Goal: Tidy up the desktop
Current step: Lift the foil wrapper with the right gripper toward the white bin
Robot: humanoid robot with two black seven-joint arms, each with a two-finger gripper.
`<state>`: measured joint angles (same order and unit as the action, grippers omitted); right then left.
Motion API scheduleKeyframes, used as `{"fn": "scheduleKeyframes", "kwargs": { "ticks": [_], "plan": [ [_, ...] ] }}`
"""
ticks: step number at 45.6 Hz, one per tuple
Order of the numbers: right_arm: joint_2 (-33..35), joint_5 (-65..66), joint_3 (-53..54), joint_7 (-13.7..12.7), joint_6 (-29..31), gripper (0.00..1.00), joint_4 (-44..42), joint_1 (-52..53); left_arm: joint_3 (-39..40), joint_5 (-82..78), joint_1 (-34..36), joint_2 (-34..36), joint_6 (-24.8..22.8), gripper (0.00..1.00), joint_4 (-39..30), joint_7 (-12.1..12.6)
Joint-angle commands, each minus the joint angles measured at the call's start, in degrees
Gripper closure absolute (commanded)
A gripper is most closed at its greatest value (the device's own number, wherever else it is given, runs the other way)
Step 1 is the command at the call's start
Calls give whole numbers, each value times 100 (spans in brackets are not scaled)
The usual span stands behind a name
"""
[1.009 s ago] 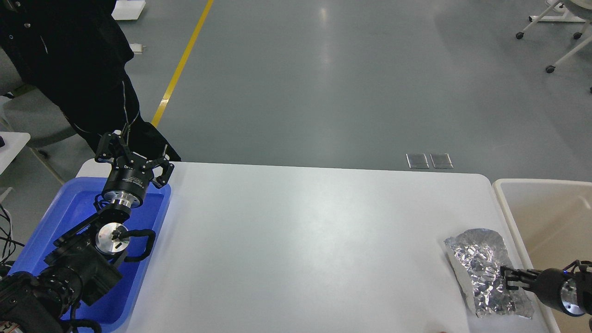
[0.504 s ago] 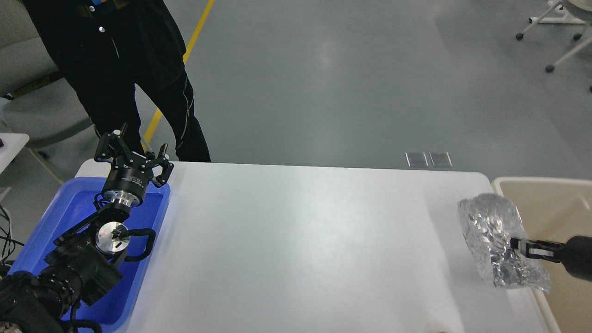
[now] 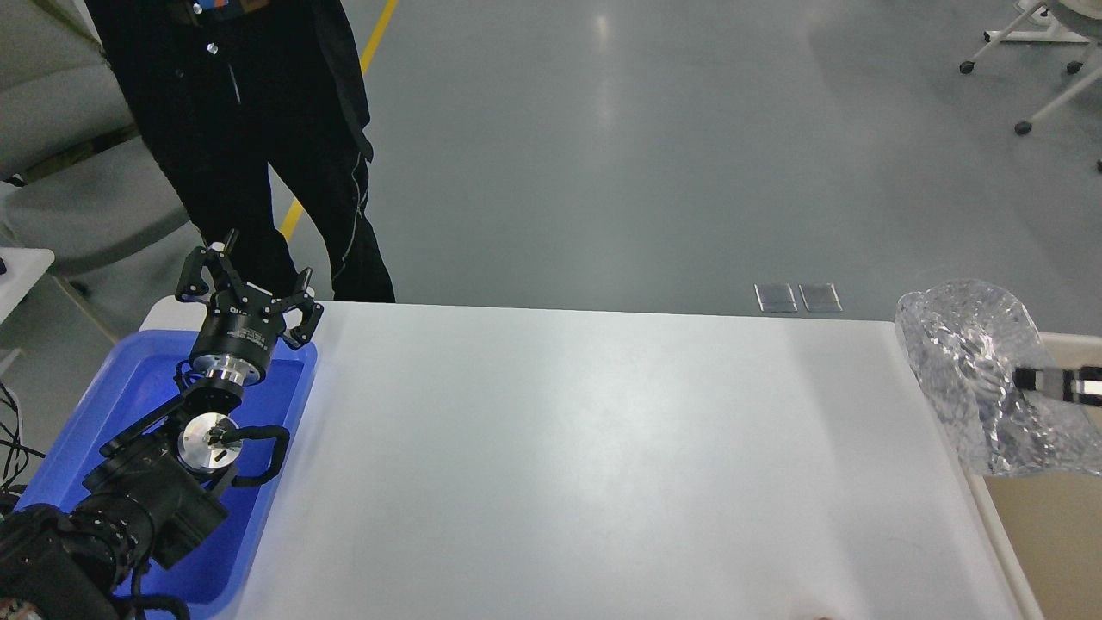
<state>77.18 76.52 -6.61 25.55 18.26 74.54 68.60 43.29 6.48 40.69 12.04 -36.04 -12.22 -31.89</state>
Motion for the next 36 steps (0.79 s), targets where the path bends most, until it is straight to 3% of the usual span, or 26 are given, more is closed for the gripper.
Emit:
{"fn": "scheduleKeyframes", "kwargs": {
  "ticks": [1,15,36],
  "plan": [
    [333,135,2,2,521,100,210,619,4,-6,0,0,0,0,0,-1],
    [395,3,-15,11,398,100,-229,224,-5,3,0,0,0,0,0,-1],
    [-431,-2254,-7,-24,-964,100,-1820,-1920,-5,-6,0,0,0,0,0,-1]
  ]
}}
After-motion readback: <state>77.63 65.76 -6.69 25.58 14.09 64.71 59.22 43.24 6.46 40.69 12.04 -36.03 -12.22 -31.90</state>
